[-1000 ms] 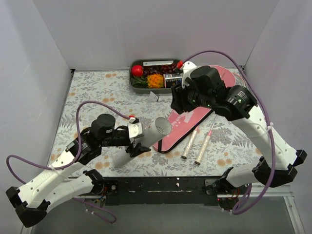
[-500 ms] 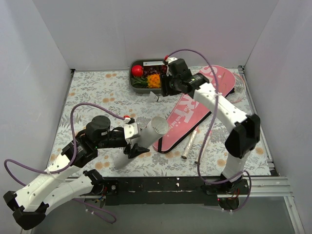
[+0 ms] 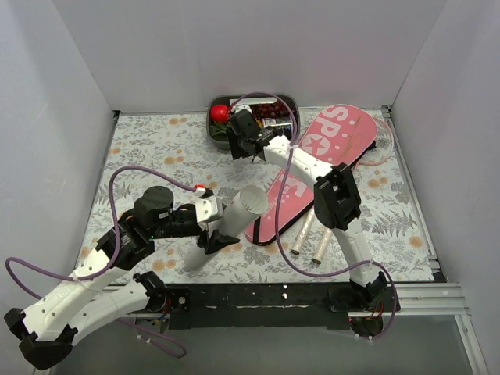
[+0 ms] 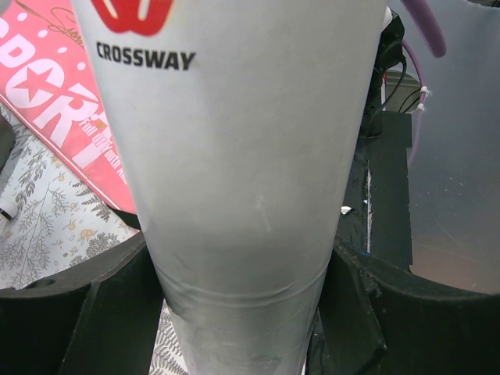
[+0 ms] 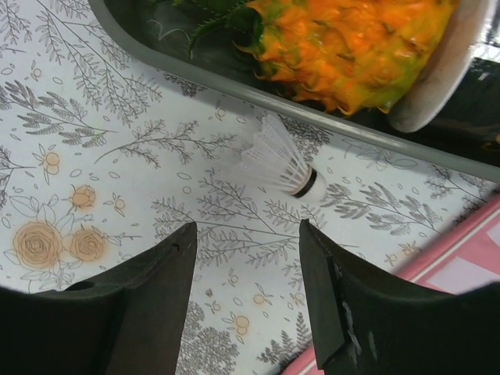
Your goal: Pack up the badminton gear
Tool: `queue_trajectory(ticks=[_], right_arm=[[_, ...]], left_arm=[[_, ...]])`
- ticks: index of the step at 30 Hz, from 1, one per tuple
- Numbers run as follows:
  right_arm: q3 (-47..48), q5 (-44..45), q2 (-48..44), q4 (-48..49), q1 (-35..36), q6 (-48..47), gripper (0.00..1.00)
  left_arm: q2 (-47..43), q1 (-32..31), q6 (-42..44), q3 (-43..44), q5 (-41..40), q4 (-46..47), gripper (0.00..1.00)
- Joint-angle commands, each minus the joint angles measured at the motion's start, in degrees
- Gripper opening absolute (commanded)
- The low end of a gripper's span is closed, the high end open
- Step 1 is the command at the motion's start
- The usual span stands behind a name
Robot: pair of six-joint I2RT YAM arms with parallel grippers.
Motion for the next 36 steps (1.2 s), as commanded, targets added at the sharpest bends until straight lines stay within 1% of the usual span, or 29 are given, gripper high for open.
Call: queue_trajectory(ticks=[1,5,12,16,19,29,36], right_arm=[[2.07,5.11,2.23,7.48,1.81,1.11,0.63],[3.91,8.44,5.04,9.95,3.74,0.49,0.64],[7.95,16.89,9.52,9.69,5.16,-0.74,0.65],[7.69,21.89,10.14,9.6,5.33,-0.74,0.64],[7.6,24.01,10.76,9.78,5.33,-1.0,0.64],[9.71,26.47,14.01,8.11,5.25,0.49,0.64],[8.4,26.83,14.36,4.77,4.45,3.12,0.64]], left_arm=[[-0.39,-0.15,0.26,1.4,0.47,1.93,0.0],[-0.57,-0.23,0.43,1.48,0.29,1.58,0.0],[-1.09,-0.23,0.78,1.57,0.47,1.23,0.0],[-1.18,-0.23,1.31,1.39,0.99,0.96,0.0],[-1.36,-0.15,2.01,1.04,1.08,0.7,0.0],[-3.73,-0.23,2.28,-1.06,1.79,1.93,0.0],[-5.66,-0.23,2.19,-2.21,1.52,2.55,0.0]])
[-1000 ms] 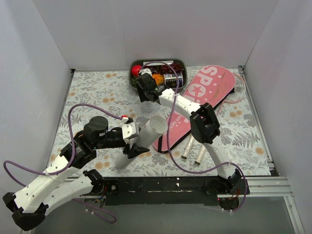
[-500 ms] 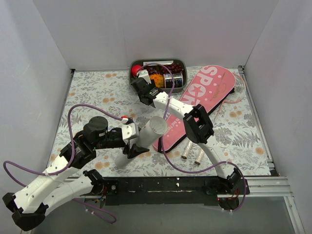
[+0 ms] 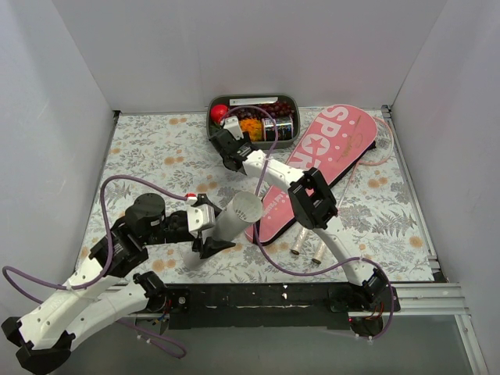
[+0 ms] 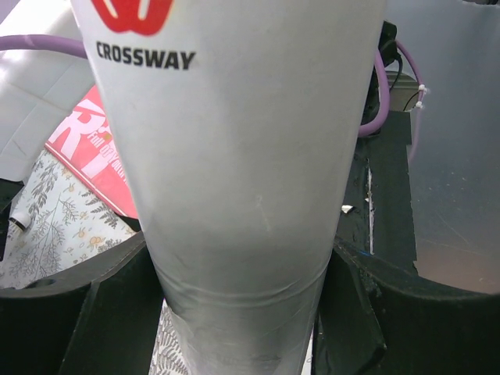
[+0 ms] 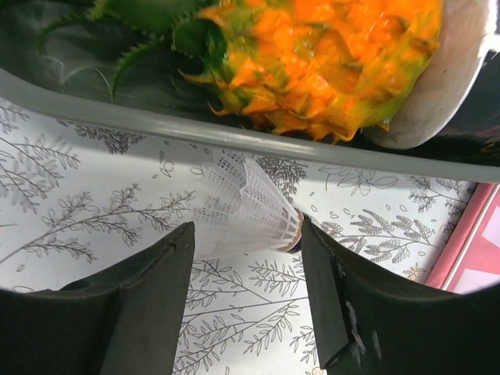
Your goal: Pack up the badminton gear
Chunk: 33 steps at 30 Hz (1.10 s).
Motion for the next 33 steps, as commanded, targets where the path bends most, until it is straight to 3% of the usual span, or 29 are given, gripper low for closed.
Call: queue_trajectory(ticks=[1,16,26,33], right_arm=[[0.4,2.3,-0.37,-2.4,-0.79,3.06,0.65],[-21.04,5.11,-13.2,1.11,-2.28,4.73,0.62],[-25.88,5.29,-16.98,7.69,-2.46,-0.62,0.52],[-24.4,4.15,-15.67,11.3,-2.46,-4.49,0.48]], left_arm=[[-1.45,-0.23,0.51,-0.44,0.69,2.61,0.0],[0.13,-0.23,-0.19,1.32,2.01,2.35,0.0],[1.72,-0.23,-0.72,2.02,2.45,2.26,0.0],[1.98,-0.23,-0.64,1.76,2.1,2.09,0.0]])
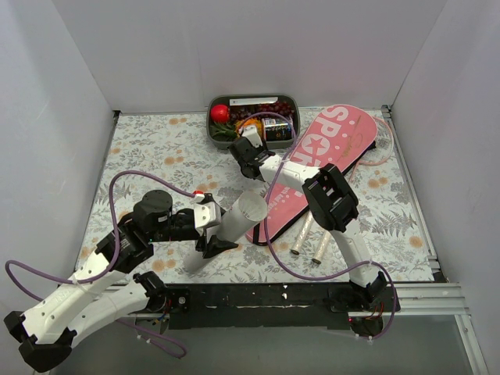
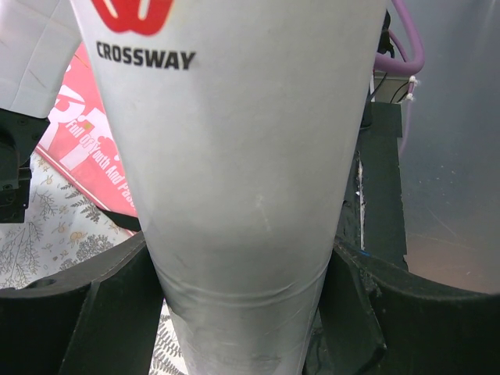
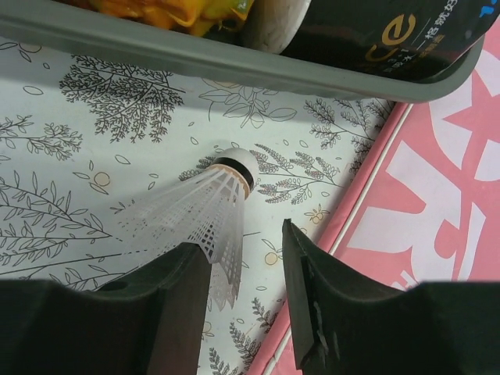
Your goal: Pack up the badminton gear
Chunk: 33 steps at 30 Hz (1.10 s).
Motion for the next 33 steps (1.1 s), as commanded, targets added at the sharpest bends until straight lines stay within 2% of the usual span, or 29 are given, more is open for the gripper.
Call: queue_trajectory(ticks=[1,6,9,10,11,13,19,23,27,30,33], right_arm=[[0.85,0.44,-2.29,5.64,-0.06,-3.42,0.46],[1.02,-0.36,-1.94,8.64,-0.06,-5.98,0.36],[1.38,-0.97,-1.59,8.99,-0.15,-7.12,0.24],[1.38,-0.97,-1.5,9.08,-0.15,-7.21,0.14],[1.29,-0.97,-1.76,9.08,-0.15,-7.29,0.08],[-0.19,-0.89,-2.55,9.78,-0.23,-7.38,0.01],[-9.24,-1.94,-12.47,12.42,-0.15,-8.18,0.01],[-18.99,-2.9,-25.8,11.81,-0.32,-5.9,0.01],[-31.01,-9.31,-39.44,10.92,-1.2,-1.85,0.01],[-34.91,-13.36,-49.9,9.87,-1.38,-1.58,0.01],[-37.47,-22.13,-59.04,8.29,-2.78,-2.55,0.01]], left_arm=[[-0.36,-0.23,0.0,2.15,0.7,2.09,0.0],[-0.09,-0.23,0.26,2.06,0.43,1.91,0.0],[0.0,-0.23,0.53,2.06,0.35,1.91,0.0],[0.08,-0.23,0.53,2.06,0.26,2.0,0.0],[0.26,-0.23,0.7,2.15,0.17,2.0,0.0],[0.43,-0.23,0.7,2.15,0.17,1.91,0.0],[1.22,-0.23,0.44,2.33,-0.27,1.82,0.0],[1.75,-0.23,0.0,2.85,-1.32,1.91,0.0],[2.19,-0.23,0.0,2.94,-2.02,2.0,0.0],[2.8,-0.23,0.18,3.03,-2.64,2.08,0.0],[3.16,-0.32,0.26,2.24,-3.52,3.23,0.0]])
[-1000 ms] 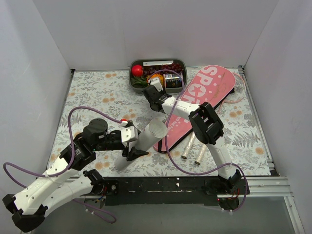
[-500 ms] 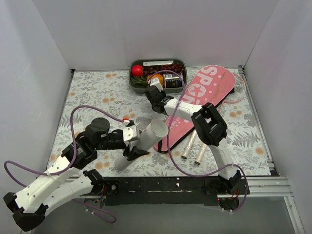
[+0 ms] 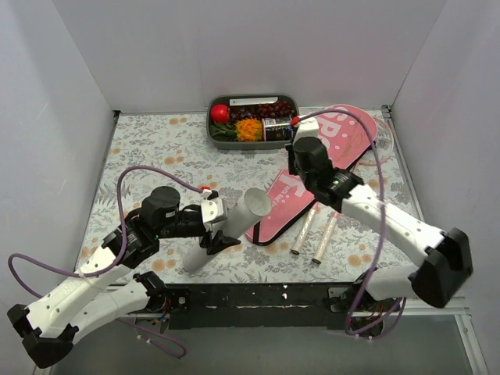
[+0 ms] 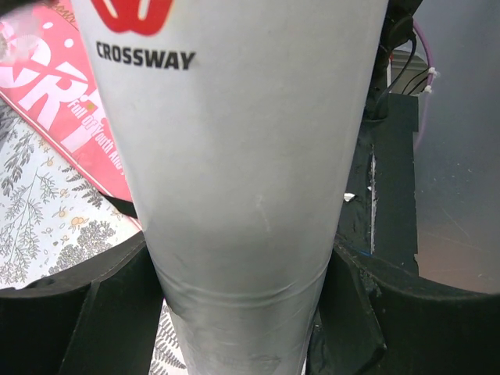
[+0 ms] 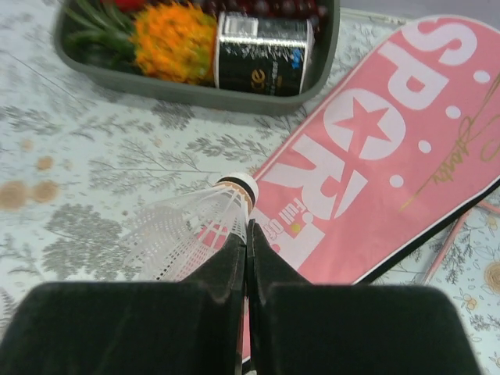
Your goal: Pack up the badminton gear
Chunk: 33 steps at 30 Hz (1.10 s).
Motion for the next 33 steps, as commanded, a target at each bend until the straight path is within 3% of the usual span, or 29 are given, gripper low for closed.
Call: queue_trajectory(ticks=[1,11,19,33], right_arm=[[-2.48,-13.48,-10.97,-1.98,-1.86,0.9,0.01],[-0.99,-37.67,-25.66,-5.95,-6.79,-0.06,0.01],[5.6,-51.65,-25.49,-9.02,-8.02,0.9,0.01],[15.36,-64.31,-21.19,-15.7,-8.81,2.05,0.01]], left_arm=[[0.47,-0.23,0.44,1.65,-1.9,3.34,0.0],[5.22,-0.32,2.37,2.0,-7.53,3.43,0.0],[5.92,-0.32,3.07,1.91,-12.18,2.29,0.0],[3.82,-0.32,5.27,0.42,-16.58,-1.23,0.0]])
